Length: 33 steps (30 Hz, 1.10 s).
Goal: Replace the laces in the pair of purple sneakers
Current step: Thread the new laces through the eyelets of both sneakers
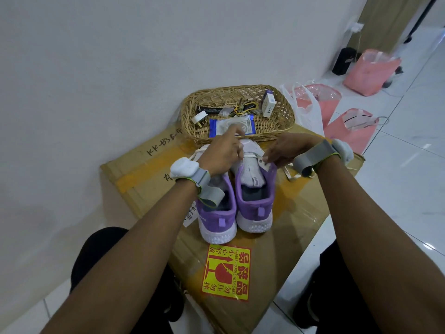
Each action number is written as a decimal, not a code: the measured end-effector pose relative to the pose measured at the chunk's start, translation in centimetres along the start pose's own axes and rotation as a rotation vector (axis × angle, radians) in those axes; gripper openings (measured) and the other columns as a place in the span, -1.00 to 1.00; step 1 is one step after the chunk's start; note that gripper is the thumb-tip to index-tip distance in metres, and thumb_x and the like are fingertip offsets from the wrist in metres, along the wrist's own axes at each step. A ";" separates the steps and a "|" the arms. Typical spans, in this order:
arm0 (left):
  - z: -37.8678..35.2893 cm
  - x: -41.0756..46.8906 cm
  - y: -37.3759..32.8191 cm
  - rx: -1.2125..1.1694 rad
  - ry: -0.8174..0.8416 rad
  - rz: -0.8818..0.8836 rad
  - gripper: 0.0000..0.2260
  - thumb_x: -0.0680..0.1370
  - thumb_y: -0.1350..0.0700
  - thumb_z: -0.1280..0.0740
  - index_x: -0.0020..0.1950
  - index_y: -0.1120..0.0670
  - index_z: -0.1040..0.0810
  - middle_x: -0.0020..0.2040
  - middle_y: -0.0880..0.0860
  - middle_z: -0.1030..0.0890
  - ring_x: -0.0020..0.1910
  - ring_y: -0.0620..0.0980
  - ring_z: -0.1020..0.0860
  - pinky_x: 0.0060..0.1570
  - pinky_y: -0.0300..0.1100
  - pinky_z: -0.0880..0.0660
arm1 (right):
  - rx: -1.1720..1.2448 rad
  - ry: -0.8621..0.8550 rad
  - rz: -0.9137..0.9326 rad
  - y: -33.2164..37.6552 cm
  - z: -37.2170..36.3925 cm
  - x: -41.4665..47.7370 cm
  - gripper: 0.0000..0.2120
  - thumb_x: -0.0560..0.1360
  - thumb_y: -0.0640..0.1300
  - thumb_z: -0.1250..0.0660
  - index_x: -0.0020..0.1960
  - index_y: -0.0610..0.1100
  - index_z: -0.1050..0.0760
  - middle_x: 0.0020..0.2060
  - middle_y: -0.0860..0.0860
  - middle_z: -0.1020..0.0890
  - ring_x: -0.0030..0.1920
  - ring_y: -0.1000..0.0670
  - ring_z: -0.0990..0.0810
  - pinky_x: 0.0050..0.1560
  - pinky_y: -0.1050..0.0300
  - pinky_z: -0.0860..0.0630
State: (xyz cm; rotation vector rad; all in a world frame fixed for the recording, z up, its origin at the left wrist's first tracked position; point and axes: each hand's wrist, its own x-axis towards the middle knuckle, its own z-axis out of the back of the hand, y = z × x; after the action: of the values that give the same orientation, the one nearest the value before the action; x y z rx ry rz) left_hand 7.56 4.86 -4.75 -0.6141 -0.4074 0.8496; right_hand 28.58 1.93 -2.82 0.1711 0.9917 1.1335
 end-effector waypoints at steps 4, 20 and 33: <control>-1.2 0.6 -0.2 0.037 -0.074 -0.060 -0.89 0.57 0.17 -0.38 -0.04 0.15 -0.70 -0.16 0.05 -0.72 -0.14 -0.07 -0.63 -0.03 -0.23 -0.50 | 0.055 0.003 -0.007 -0.1 -0.1 -0.3 -0.88 0.49 -0.11 -0.45 -0.09 -0.17 -0.67 -0.28 -0.01 -0.71 -0.23 0.02 -0.68 0.02 0.11 -0.60; -2.8 0.9 -1.3 0.231 -0.003 -0.052 -0.87 0.50 0.14 -0.42 -0.05 0.12 -0.75 -0.09 0.07 -0.73 -0.05 0.06 -0.64 0.02 0.00 -0.57 | 0.361 0.050 -0.022 -0.7 -0.9 -0.3 -0.86 0.55 -0.29 -0.34 0.05 -0.34 -0.59 -0.07 -0.21 -0.69 -0.21 -0.04 -0.69 -0.11 0.13 -0.66; -0.9 0.6 -0.5 -0.022 -0.105 0.040 -0.68 0.34 0.30 -0.43 0.01 0.05 -0.48 -0.24 -0.03 -0.70 -0.28 -0.12 -0.61 -0.12 -0.05 -0.60 | 0.391 -0.167 0.181 -1.7 0.3 -1.7 -0.89 0.57 -0.33 -0.29 -0.14 -0.24 -0.49 -0.10 -0.23 -0.66 -0.07 -0.18 -0.68 -0.10 -0.08 -0.67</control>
State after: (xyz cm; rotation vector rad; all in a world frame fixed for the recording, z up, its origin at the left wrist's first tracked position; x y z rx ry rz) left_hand 8.71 4.74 -5.00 -0.6013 -0.5018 0.9194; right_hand 29.80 -0.14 -2.65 0.6705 1.0545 1.0586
